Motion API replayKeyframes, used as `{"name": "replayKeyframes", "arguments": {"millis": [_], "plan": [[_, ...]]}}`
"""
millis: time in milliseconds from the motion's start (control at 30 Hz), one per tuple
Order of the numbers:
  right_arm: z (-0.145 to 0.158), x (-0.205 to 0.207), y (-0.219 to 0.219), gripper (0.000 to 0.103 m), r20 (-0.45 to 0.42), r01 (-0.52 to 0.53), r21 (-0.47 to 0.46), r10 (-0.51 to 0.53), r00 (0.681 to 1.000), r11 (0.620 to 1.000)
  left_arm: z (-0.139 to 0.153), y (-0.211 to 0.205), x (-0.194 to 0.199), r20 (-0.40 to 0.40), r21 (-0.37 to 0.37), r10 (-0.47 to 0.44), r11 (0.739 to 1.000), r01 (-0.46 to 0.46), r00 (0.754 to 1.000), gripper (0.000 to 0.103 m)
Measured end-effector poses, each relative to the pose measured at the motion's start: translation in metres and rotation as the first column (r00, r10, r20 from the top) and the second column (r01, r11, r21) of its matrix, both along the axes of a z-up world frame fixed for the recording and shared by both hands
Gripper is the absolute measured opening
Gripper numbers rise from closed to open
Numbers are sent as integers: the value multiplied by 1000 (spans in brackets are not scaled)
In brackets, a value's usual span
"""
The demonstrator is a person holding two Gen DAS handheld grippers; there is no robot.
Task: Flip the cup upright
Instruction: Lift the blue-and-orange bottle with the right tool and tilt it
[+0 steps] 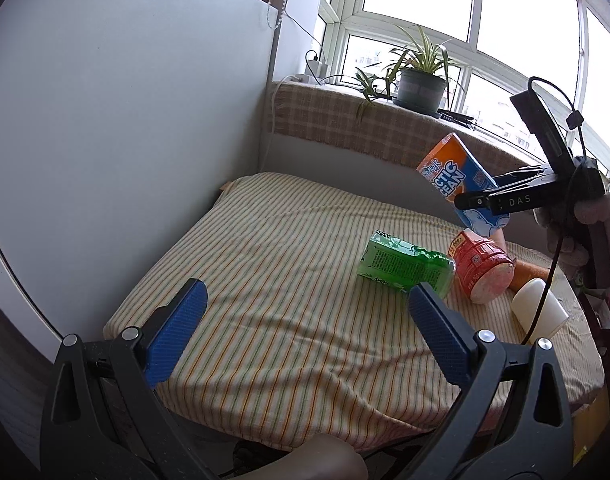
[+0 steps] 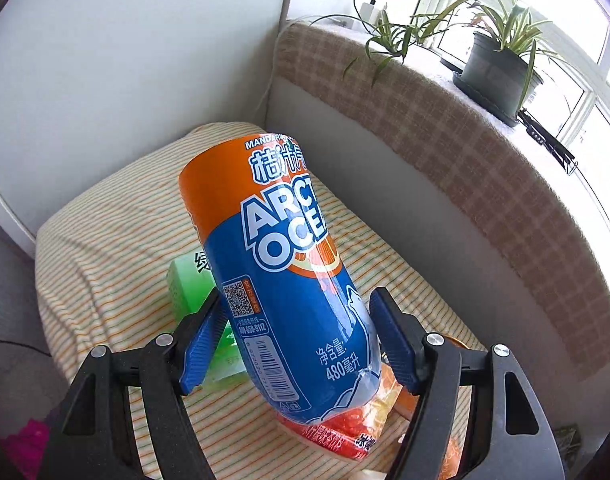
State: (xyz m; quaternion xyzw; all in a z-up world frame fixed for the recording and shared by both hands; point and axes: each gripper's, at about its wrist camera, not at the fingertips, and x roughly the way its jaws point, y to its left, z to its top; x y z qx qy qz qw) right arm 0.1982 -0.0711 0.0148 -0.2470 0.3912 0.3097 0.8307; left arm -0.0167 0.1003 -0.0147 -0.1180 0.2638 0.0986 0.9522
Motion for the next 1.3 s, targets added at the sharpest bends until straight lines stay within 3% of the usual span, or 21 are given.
{"name": "replayKeyframes", "arguments": {"millis": [233, 433, 567, 733, 1033, 1167, 1300], "plan": [[8, -44, -57, 72, -100, 114, 194, -96, 990, 974, 6, -21, 0, 13, 13, -52, 999, 52, 999, 102], [-3, -80, -98, 72, -240, 263, 323, -190, 952, 909, 6, -37, 3, 13, 7, -95, 995, 95, 995, 102], [-26, -94, -118, 72, -369, 382, 377, -241, 898, 844, 2, -45, 5, 2, -11, -124, 992, 124, 992, 102], [-65, -99, -139, 72, -560, 537, 428, -253, 789, 727, -4, -54, 10, -23, -54, -179, 983, 177, 984, 102], [-113, -94, -152, 72, -709, 694, 413, -271, 651, 589, -15, -62, 16, -66, -116, -228, 969, 219, 971, 102], [-125, -89, -153, 73, -737, 720, 398, -269, 619, 568, -19, -65, 21, -82, -132, -241, 964, 230, 967, 102], [-132, -85, -155, 74, -743, 724, 389, -270, 612, 570, -20, -68, 26, -90, -141, -254, 960, 240, 963, 102]]}}
